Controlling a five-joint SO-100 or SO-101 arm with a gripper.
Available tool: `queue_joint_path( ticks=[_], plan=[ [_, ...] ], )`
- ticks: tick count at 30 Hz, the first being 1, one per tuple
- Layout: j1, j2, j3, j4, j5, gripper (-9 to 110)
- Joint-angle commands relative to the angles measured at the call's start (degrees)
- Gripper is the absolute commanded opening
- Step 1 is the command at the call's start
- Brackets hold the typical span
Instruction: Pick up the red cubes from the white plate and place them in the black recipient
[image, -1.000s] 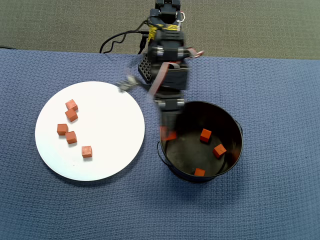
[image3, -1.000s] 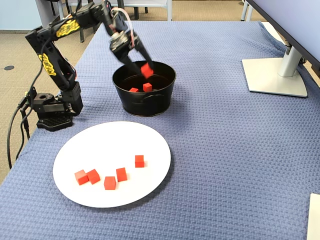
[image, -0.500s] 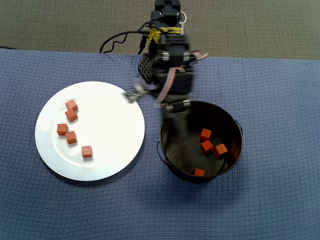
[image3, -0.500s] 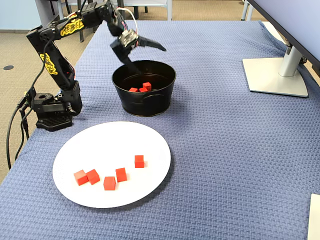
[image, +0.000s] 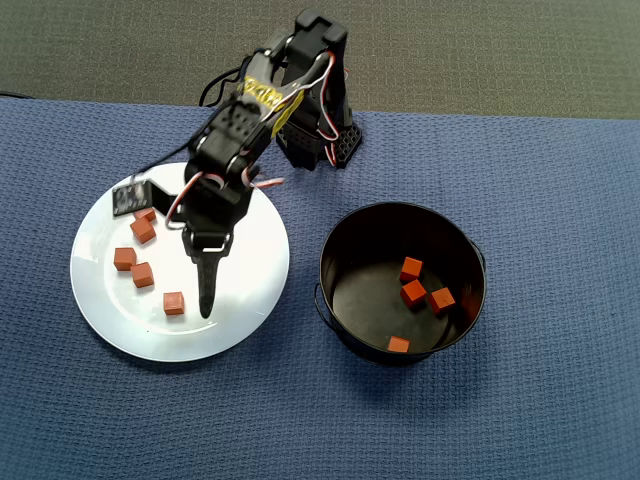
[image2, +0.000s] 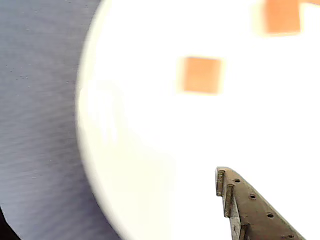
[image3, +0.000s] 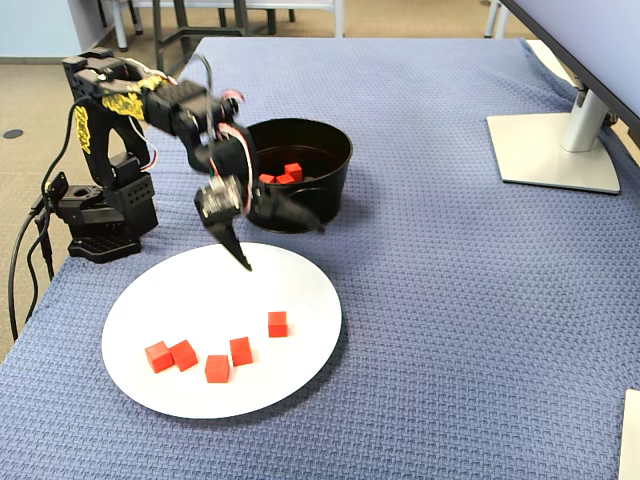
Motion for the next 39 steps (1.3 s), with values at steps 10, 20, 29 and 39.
queue_joint_path(
  ticks=[10,20,29,39],
  plan=[
    [2.20,-14.77,-12.39,-3.43,2.64,53],
    [4.48,-22.32,-19.86,-2.46,1.67,51],
    [5.01,-24.61,-21.27,-2.37,1.05,48],
    [5.54,-26.10,-21.18,-4.66,1.32,27]
  ],
)
